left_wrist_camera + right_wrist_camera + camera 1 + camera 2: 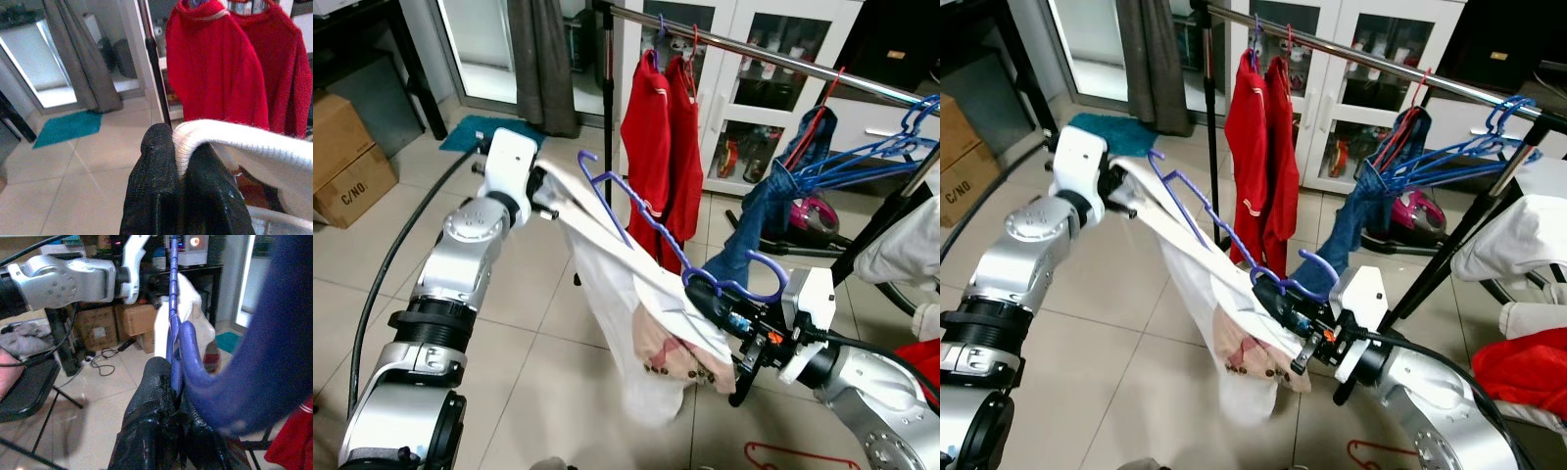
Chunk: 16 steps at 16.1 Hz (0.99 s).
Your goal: Hang hanger
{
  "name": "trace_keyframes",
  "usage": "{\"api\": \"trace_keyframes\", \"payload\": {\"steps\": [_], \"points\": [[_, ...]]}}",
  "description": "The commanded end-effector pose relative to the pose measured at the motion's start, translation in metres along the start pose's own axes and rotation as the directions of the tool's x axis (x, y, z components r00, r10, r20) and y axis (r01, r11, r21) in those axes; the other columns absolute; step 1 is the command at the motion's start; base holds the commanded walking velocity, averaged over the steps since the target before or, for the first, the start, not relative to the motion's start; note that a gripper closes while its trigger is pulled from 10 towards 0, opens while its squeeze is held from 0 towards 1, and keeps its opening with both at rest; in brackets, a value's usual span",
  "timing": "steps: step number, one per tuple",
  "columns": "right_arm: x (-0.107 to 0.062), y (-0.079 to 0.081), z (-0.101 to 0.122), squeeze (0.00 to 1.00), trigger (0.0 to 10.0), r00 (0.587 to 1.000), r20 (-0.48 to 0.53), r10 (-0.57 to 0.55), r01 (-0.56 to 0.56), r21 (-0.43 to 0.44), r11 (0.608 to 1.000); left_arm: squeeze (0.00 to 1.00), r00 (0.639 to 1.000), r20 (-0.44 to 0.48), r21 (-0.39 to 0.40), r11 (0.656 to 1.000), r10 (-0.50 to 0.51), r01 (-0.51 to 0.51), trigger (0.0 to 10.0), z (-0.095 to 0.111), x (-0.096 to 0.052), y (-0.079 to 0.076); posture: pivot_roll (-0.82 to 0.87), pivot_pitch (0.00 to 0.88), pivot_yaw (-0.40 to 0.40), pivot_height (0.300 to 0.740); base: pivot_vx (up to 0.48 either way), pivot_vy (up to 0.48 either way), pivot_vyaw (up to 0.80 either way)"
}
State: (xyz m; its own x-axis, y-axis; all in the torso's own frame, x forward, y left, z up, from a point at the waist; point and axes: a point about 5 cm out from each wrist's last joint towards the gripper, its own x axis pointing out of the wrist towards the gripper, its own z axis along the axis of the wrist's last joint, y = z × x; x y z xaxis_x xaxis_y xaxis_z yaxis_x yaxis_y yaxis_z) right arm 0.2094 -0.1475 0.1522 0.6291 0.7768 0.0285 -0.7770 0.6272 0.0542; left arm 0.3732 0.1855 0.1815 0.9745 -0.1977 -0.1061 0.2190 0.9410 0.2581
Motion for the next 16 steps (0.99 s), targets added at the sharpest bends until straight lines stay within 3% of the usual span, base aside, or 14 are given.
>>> {"api": "trace_keyframes", "payload": {"steps": [1,2,3,5,6,8,10,11,12,13,14,15,16], "points": [[-0.009,-0.021,0.001,0.00,10.0,0.987,0.006,-0.163,0.163,0.030,0.986,0.00,0.996,0.041,-0.042,0.996,0.080,-0.078,0.0,0.010,-0.005,0.019,0.01,0.028,0.011,0.740,0.000,0.000,0.00],[-0.004,-0.033,0.002,0.00,10.0,0.953,0.050,-0.298,0.293,0.079,0.953,0.00,0.994,0.106,-0.084,0.996,-0.012,0.021,0.0,0.017,-0.007,-0.001,0.01,0.021,0.009,0.740,0.000,0.000,0.00],[-0.003,-0.036,0.003,0.00,10.0,0.940,0.071,-0.333,0.325,0.099,0.940,0.00,0.990,0.133,-0.104,0.993,-0.043,0.057,0.0,0.021,-0.008,-0.008,0.01,0.021,0.009,0.740,0.000,0.000,0.00],[0.013,-0.038,0.010,0.00,10.0,0.887,0.190,-0.421,0.367,0.263,0.892,0.00,0.949,0.256,-0.158,0.961,-0.183,0.227,0.0,0.043,-0.020,-0.052,0.02,0.017,0.001,0.740,0.000,0.000,0.00],[0.019,-0.036,0.013,0.00,10.0,0.881,0.218,-0.420,0.349,0.299,0.888,0.00,0.938,0.273,-0.158,0.952,-0.214,0.263,0.0,0.049,-0.025,-0.065,0.03,0.018,-0.002,0.740,0.000,0.000,0.00],[0.030,-0.032,0.016,0.00,10.0,0.888,0.237,-0.395,0.317,0.310,0.896,0.00,0.931,0.277,-0.159,0.945,-0.236,0.287,0.0,0.053,-0.030,-0.081,0.03,0.018,-0.002,0.740,0.000,0.000,0.00],[0.034,-0.033,0.018,0.00,10.0,0.881,0.244,-0.405,0.323,0.315,0.892,0.00,0.932,0.275,-0.176,0.940,-0.238,0.292,0.0,0.052,-0.033,-0.085,0.04,0.021,-0.005,0.740,0.000,0.000,0.00],[0.035,-0.041,0.026,0.00,10.0,0.837,0.281,-0.469,0.353,0.377,0.856,0.00,0.933,0.245,-0.170,0.936,-0.262,0.307,0.0,0.047,-0.042,-0.092,0.04,0.019,-0.006,0.740,0.000,0.000,0.00],[0.036,-0.044,0.027,0.00,10.0,0.834,0.268,-0.483,0.385,0.344,0.856,0.00,0.929,0.245,-0.172,0.931,-0.277,0.323,0.0,0.048,-0.045,-0.096,0.04,0.019,-0.005,0.740,0.000,0.000,0.00],[0.041,-0.043,0.024,0.00,10.0,0.880,0.202,-0.430,0.421,0.086,0.903,0.00,0.900,0.292,-0.200,0.900,-0.322,0.387,0.0,0.056,-0.053,-0.106,0.04,0.015,-0.004,0.740,0.000,0.000,0.00],[0.041,-0.047,0.028,0.00,10.0,0.835,0.255,-0.487,0.417,0.281,0.864,0.00,0.863,0.373,-0.257,0.855,-0.342,0.450,0.0,0.069,-0.060,-0.114,0.04,0.014,-0.004,0.740,0.000,0.000,0.00],[0.037,-0.053,0.031,0.00,10.0,0.772,0.298,-0.562,0.391,0.474,0.789,0.00,0.832,0.433,-0.310,0.810,-0.346,0.498,0.0,0.077,-0.066,-0.116,0.04,0.012,-0.006,0.740,0.000,0.000,0.00],[0.034,-0.057,0.034,0.00,10.0,0.742,0.321,-0.589,0.359,0.551,0.753,0.00,0.785,0.474,-0.310,0.759,-0.399,0.573,0.0,0.081,-0.073,-0.119,0.04,0.010,-0.005,0.740,0.000,0.000,0.00]]}}
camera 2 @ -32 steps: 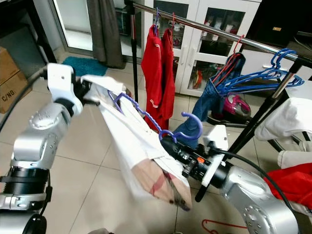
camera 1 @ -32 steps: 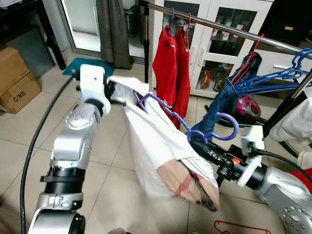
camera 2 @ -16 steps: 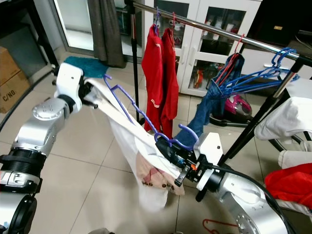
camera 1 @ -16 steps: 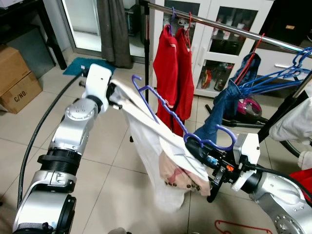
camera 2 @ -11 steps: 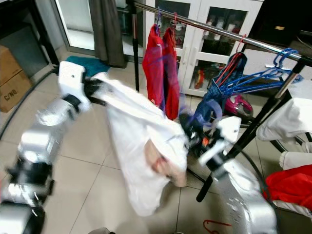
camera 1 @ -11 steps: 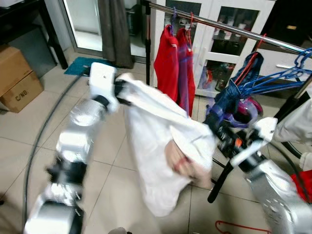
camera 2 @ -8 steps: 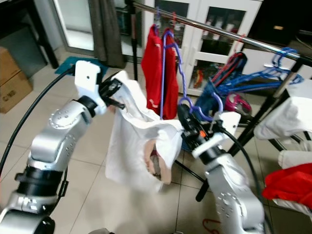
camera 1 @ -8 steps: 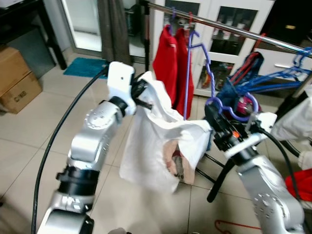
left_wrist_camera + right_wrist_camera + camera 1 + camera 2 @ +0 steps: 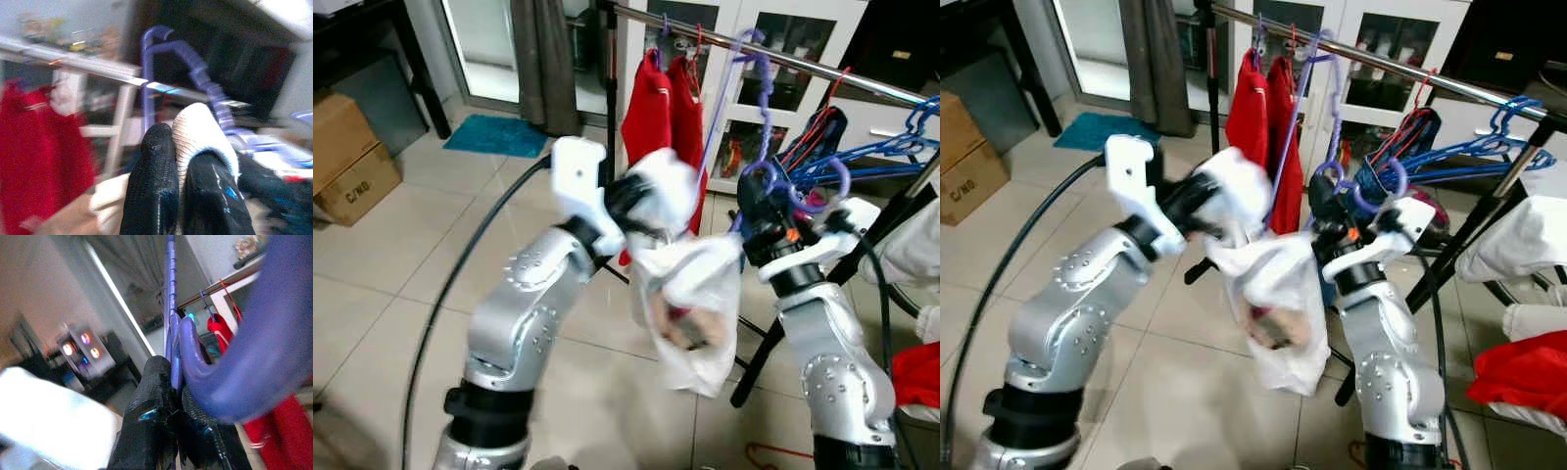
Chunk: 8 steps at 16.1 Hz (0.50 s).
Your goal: Hang hanger
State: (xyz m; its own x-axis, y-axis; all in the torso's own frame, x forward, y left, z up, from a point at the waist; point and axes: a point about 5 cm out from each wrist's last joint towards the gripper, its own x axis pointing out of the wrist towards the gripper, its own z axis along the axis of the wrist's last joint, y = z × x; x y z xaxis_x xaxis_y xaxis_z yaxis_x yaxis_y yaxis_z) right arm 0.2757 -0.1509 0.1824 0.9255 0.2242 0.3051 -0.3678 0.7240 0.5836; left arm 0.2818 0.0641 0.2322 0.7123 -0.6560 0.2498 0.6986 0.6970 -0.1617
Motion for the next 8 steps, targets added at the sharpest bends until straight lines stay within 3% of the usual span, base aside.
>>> {"api": "trace_keyframes", "payload": {"steps": [1,3,5,6,7,8], "points": [[0.000,-0.005,0.012,0.00,10.0,0.998,0.065,-0.027,0.020,0.112,0.993,0.00,0.996,-0.045,0.004,0.997,-0.074,0.074,0.0,-0.001,-0.007,-0.004,0.04,0.009,-0.006,0.740,0.000,0.000,0.00],[0.003,-0.002,0.020,0.00,10.0,0.993,0.114,0.018,-0.042,0.211,0.977,0.00,0.977,-0.205,0.075,0.994,-0.065,0.082,0.0,-0.022,-0.021,0.003,0.04,0.011,-0.003,0.740,0.000,0.000,0.00],[0.006,-0.002,0.029,0.00,10.0,0.990,0.134,0.037,-0.068,0.236,0.969,0.00,0.951,-0.311,0.111,0.993,0.005,0.031,0.0,-0.038,-0.037,0.017,0.04,0.014,-0.006,0.740,0.000,0.000,0.00],[0.007,-0.002,0.030,0.00,10.0,0.992,0.120,0.045,-0.068,0.202,0.977,0.00,0.949,-0.311,0.120,0.993,0.046,-0.009,0.0,-0.038,-0.039,0.022,0.04,0.014,-0.008,0.740,0.000,0.000,0.00],[0.007,-0.003,0.031,0.00,10.0,0.994,0.096,0.046,-0.055,0.102,0.993,0.00,0.945,-0.313,0.140,0.989,0.093,-0.051,0.0,-0.038,-0.041,0.028,0.05,0.016,-0.009,0.740,0.000,0.000,0.00],[0.007,-0.003,0.032,0.00,10.0,0.995,0.091,0.044,-0.051,0.076,0.996,0.00,0.943,-0.314,0.148,0.987,0.111,-0.067,0.0,-0.038,-0.042,0.030,0.05,0.016,-0.009,0.740,0.000,0.000,0.00]]}}
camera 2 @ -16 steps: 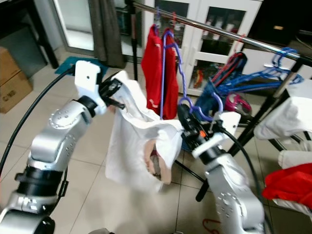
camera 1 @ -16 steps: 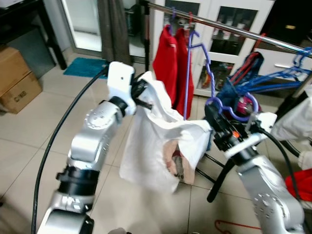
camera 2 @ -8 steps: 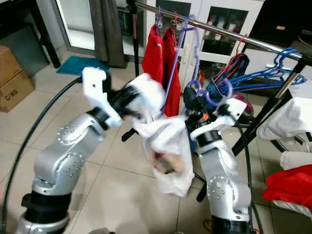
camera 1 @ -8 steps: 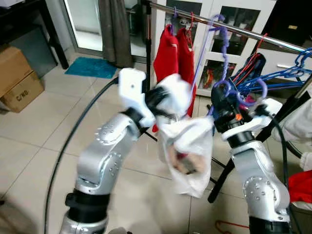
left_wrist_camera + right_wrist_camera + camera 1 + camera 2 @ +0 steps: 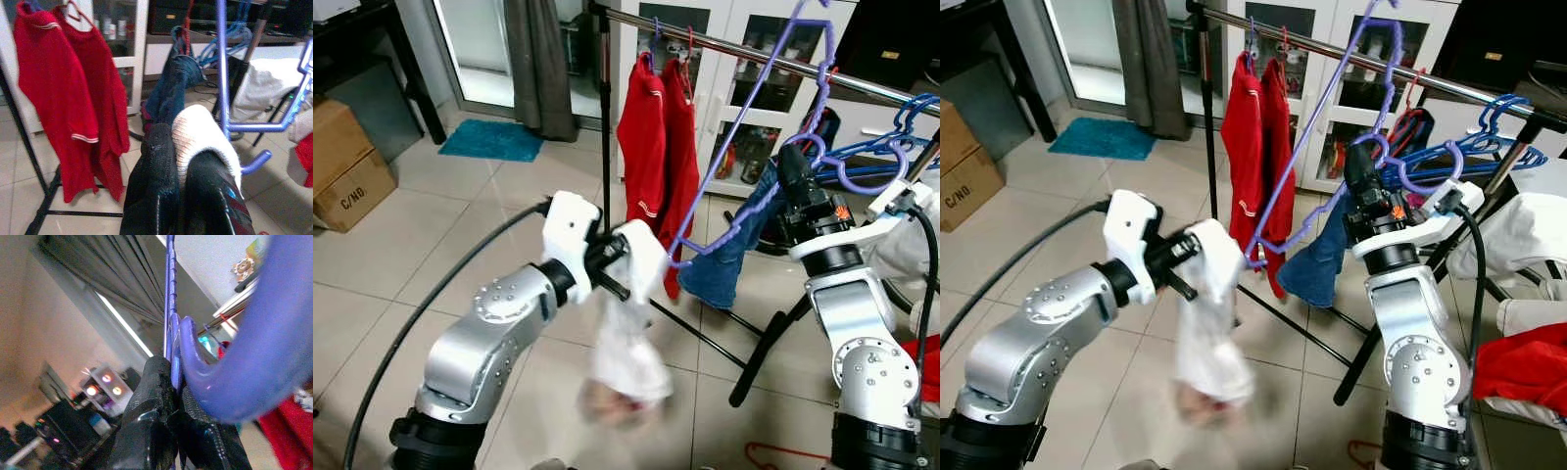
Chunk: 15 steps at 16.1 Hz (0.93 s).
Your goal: Hang hanger
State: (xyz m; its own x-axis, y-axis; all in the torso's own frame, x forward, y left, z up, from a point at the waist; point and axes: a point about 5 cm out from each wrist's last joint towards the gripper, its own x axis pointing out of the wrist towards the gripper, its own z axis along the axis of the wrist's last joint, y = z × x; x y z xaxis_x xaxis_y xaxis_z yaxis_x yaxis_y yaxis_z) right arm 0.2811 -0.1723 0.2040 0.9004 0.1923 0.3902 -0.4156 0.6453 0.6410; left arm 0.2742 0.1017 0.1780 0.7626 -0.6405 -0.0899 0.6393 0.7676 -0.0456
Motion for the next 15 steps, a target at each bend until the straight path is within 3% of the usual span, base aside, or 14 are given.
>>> {"api": "trace_keyframes", "payload": {"steps": [1,2,3,4,6,8,9,10,11,13,14,15], "points": [[0.001,0.002,0.002,0.00,10.0,1.000,-0.005,0.009,-0.009,-0.063,0.998,0.00,1.000,0.005,0.011,0.999,0.030,-0.030,0.0,0.002,-0.001,0.004,0.04,0.015,-0.009,0.740,0.000,0.000,0.00],[-0.004,0.000,0.002,0.00,10.0,0.999,-0.040,-0.015,0.009,-0.131,0.991,0.00,0.992,-0.005,0.010,0.991,0.130,-0.130,0.0,-0.004,-0.005,0.015,0.04,0.015,-0.009,0.740,0.000,0.000,0.00],[-0.011,-0.004,-0.001,0.00,10.0,0.990,-0.129,-0.062,0.025,-0.272,0.962,0.00,0.981,-0.014,0.007,0.981,0.193,-0.193,0.0,-0.008,-0.010,0.021,0.04,0.013,-0.008,0.740,0.000,0.000,0.00],[-0.021,-0.011,-0.007,0.00,10.0,0.965,-0.223,-0.135,0.029,-0.425,0.905,0.00,0.977,-0.009,-0.007,0.977,0.215,-0.215,0.0,-0.009,-0.017,0.023,0.03,0.011,-0.005,0.740,0.000,0.000,0.00],[-0.034,-0.020,-0.011,0.00,10.0,0.935,-0.283,-0.213,0.039,-0.515,0.856,0.00,0.976,0.006,-0.024,0.975,0.220,-0.220,0.0,-0.010,-0.023,0.022,0.03,0.008,-0.004,0.740,0.000,0.000,0.00],[-0.061,-0.031,-0.017,0.00,10.0,0.876,-0.344,-0.338,0.087,-0.576,0.813,0.00,0.965,0.060,-0.069,0.966,0.254,-0.250,0.0,-0.012,-0.031,0.021,0.01,0.007,-0.001,0.740,0.000,0.000,0.00],[-0.076,-0.036,-0.020,0.00,10.0,0.849,-0.336,-0.408,0.119,-0.631,0.767,0.00,0.951,0.127,-0.168,0.951,0.280,-0.258,0.0,-0.013,-0.033,0.020,0.01,0.010,-0.001,0.740,0.000,0.000,0.00],[-0.093,-0.037,-0.026,0.00,10.0,0.813,-0.362,-0.456,0.133,-0.648,0.750,0.00,0.937,0.155,-0.218,0.936,0.314,-0.278,10.0,-0.016,-0.035,0.018,-0.01,0.011,0.002,0.740,0.000,0.000,0.00],[-0.111,-0.031,-0.033,0.00,10.0,0.777,-0.402,-0.485,0.120,-0.661,0.741,0.00,0.907,0.173,-0.132,0.921,0.384,-0.366,10.0,-0.019,-0.036,0.017,-0.01,0.013,0.006,0.740,0.000,0.000,-0.80],[-0.117,-0.029,-0.026,0.00,10.0,0.788,-0.338,-0.515,0.161,-0.694,0.701,0.00,0.962,0.107,-0.104,0.965,0.251,-0.240,10.0,-0.030,-0.037,0.008,-0.02,0.012,0.018,0.740,0.000,0.000,-0.80],[-0.117,-0.028,-0.023,0.00,10.0,0.795,-0.325,-0.513,0.173,-0.689,0.704,0.00,0.965,0.071,-0.066,0.967,0.252,-0.248,10.0,-0.035,-0.037,0.008,-0.02,0.013,0.022,0.740,0.000,0.000,-0.80],[-0.114,-0.022,-0.020,0.00,10.0,0.817,-0.312,-0.485,0.145,-0.702,0.697,0.00,0.976,-0.031,-0.017,0.976,0.216,-0.216,10.0,-0.050,-0.039,0.003,-0.04,0.030,0.027,0.740,0.000,0.000,-0.80]]}}
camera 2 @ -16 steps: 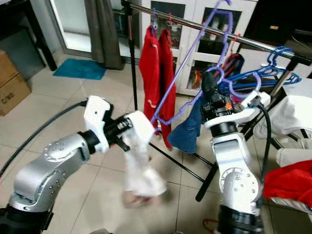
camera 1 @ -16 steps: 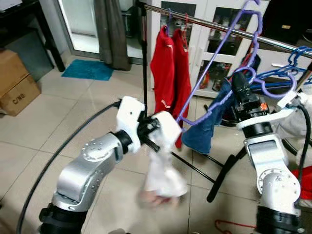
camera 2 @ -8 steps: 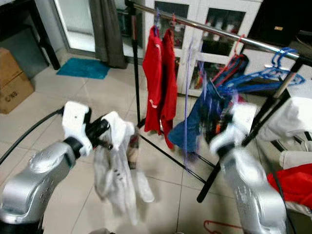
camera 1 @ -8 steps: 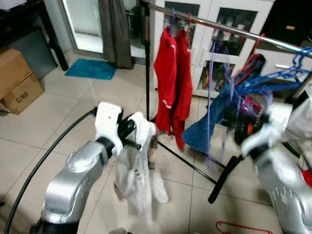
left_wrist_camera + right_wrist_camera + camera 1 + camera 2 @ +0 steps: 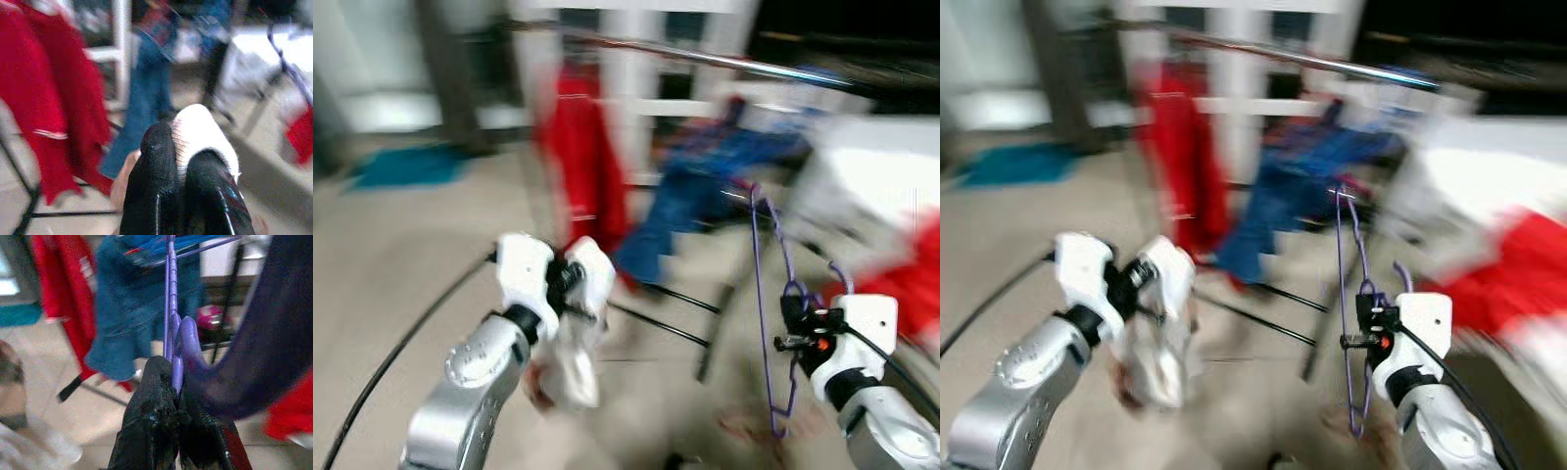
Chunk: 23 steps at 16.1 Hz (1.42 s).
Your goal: Hang hanger
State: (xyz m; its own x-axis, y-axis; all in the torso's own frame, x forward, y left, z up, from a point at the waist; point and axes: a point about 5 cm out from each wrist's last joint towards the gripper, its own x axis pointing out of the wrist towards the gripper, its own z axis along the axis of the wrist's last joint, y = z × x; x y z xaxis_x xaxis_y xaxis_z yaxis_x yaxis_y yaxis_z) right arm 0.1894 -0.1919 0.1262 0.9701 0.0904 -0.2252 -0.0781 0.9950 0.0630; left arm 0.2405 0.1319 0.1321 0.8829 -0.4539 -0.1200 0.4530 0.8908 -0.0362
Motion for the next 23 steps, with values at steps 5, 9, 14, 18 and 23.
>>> {"api": "trace_keyframes", "payload": {"steps": [5,9,14,18,23], "points": [[-0.029,0.010,0.004,0.00,10.0,1.000,0.019,-0.006,0.006,0.042,0.999,0.00,0.995,0.005,0.011,0.995,-0.097,0.097,10.0,0.006,0.011,-0.013,-0.12,0.073,0.105,0.740,0.000,0.000,-0.80],[-0.030,0.028,0.000,0.00,10.0,0.992,-0.021,0.124,-0.124,-0.008,0.992,0.00,1.000,-0.022,0.001,1.000,0.006,-0.006,10.0,0.000,-0.009,-0.003,-0.07,0.100,0.027,0.740,0.000,0.000,-0.80],[-0.012,0.024,0.009,0.00,10.0,0.971,-0.024,0.239,-0.240,-0.063,0.969,0.00,0.999,-0.043,0.001,1.000,-0.010,0.010,10.0,0.001,-0.015,-0.012,-0.06,0.064,-0.031,0.740,0.000,0.000,-0.80],[-0.008,0.019,0.012,0.00,10.0,0.976,-0.002,0.219,-0.218,-0.089,0.972,0.00,0.999,-0.040,0.044,0.998,-0.031,0.033,10.0,0.004,-0.004,-0.006,-0.06,0.044,0.008,0.740,0.000,0.000,-0.80],[-0.009,0.020,0.001,0.00,10.0,0.990,-0.015,0.141,-0.142,-0.051,0.989,0.00,0.999,-0.004,-0.001,0.999,0.040,-0.040,10.0,0.008,0.010,0.008,-0.06,0.020,0.036,0.740,0.000,0.000,-0.80]]}}
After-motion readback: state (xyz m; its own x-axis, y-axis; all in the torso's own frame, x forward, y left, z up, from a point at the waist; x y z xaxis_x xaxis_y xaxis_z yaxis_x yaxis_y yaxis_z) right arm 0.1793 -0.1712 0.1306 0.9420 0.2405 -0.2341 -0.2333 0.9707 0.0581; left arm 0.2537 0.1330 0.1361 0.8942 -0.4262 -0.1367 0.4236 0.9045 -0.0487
